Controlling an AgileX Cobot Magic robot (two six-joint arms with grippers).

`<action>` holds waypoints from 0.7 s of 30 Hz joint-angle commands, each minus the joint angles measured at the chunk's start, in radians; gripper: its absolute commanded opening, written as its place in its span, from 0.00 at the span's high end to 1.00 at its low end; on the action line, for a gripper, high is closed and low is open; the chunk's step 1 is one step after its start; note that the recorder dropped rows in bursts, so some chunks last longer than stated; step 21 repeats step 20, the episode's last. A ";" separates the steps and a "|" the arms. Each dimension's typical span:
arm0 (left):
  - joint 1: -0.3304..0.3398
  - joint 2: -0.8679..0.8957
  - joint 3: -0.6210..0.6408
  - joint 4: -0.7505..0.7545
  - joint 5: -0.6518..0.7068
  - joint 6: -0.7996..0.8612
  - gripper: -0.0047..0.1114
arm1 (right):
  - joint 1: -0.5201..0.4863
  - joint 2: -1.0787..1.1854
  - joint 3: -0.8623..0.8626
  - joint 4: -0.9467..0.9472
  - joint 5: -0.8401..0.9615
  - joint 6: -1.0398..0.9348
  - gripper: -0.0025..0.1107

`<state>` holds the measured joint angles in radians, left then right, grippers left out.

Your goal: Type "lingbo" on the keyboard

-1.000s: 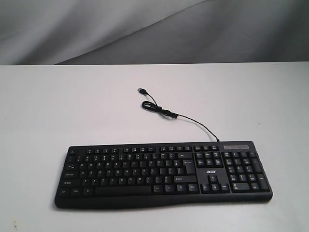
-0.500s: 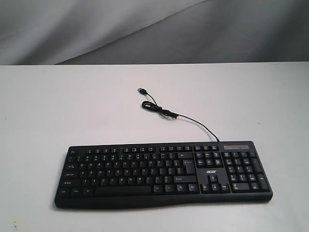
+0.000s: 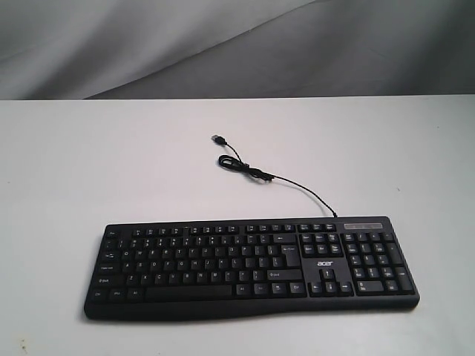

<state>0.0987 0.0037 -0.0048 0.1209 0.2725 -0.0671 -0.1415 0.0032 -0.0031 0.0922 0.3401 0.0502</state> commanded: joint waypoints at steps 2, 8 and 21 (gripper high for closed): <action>0.001 -0.004 0.005 -0.004 -0.009 -0.002 0.96 | 0.001 -0.003 0.003 -0.014 0.000 -0.001 0.98; 0.001 -0.004 0.005 -0.004 -0.009 -0.002 0.96 | 0.001 -0.003 0.003 -0.006 0.000 0.000 0.98; 0.001 -0.004 0.005 -0.004 -0.009 -0.002 0.96 | 0.001 -0.003 0.003 -0.007 0.000 0.002 0.98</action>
